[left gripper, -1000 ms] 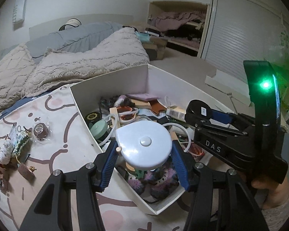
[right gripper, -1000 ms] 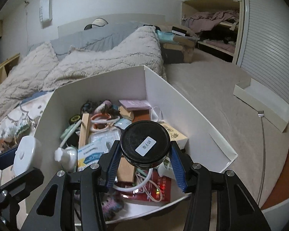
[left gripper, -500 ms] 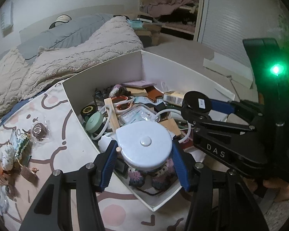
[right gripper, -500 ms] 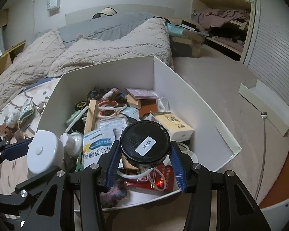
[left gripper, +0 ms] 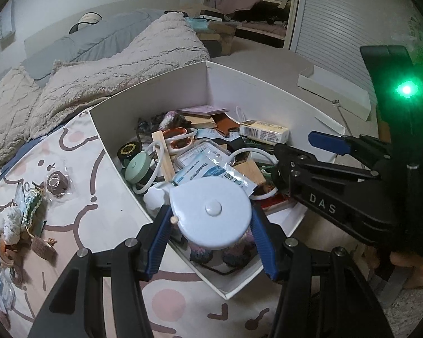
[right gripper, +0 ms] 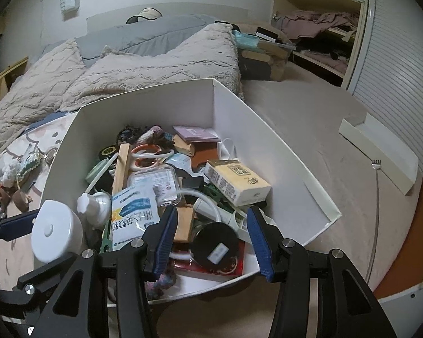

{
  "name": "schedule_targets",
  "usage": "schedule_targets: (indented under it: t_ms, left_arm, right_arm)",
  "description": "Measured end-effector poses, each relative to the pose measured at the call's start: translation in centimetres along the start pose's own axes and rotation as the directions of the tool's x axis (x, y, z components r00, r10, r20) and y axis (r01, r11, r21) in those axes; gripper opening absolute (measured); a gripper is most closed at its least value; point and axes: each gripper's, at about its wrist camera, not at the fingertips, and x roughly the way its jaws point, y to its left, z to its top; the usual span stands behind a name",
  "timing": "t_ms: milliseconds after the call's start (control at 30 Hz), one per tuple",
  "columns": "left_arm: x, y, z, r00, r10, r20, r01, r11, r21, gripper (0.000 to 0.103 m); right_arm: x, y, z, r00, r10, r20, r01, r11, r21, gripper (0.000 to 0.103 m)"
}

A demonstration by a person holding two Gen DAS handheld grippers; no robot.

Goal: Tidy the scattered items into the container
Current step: 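Open both grippers to drop the tape measure and black tin into the box, then lift both tools up and back away from the SHOES box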

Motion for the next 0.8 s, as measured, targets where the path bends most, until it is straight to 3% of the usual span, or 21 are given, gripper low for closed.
schedule_targets:
  t_ms: [100,167,367,467,800]
  left_arm:
    - [-0.3,0.0,0.0,1.0,0.002,0.014,-0.002,1.0,-0.009,0.066]
    - [-0.6,-0.1,0.0,1.0,0.015,0.025,-0.015,1.0,-0.01,0.067]
    - [-1.0,0.2,0.0,0.999,0.014,0.038,-0.013,1.0,-0.026,0.068]
    - [-1.1,0.2,-0.1,0.999,0.016,0.045,-0.015,0.999,-0.029,0.074]
    - [-2.2,0.4,-0.5,0.997,0.016,0.074,-0.012,0.999,-0.051,0.075]
  right_arm:
    - [0.0,0.0,0.0,1.0,-0.006,0.002,0.006,1.0,-0.003,0.055]
    - [0.0,0.0,-0.1,1.0,-0.016,0.007,0.017,1.0,-0.009,0.068]
    - [-0.8,0.0,0.1,0.999,-0.008,0.036,0.008,1.0,-0.007,0.068]
    - [-1.0,0.0,0.2,0.999,-0.007,0.043,0.007,1.0,-0.006,0.068]
    - [-2.0,0.0,0.3,0.996,0.014,0.088,-0.014,1.0,0.006,0.068]
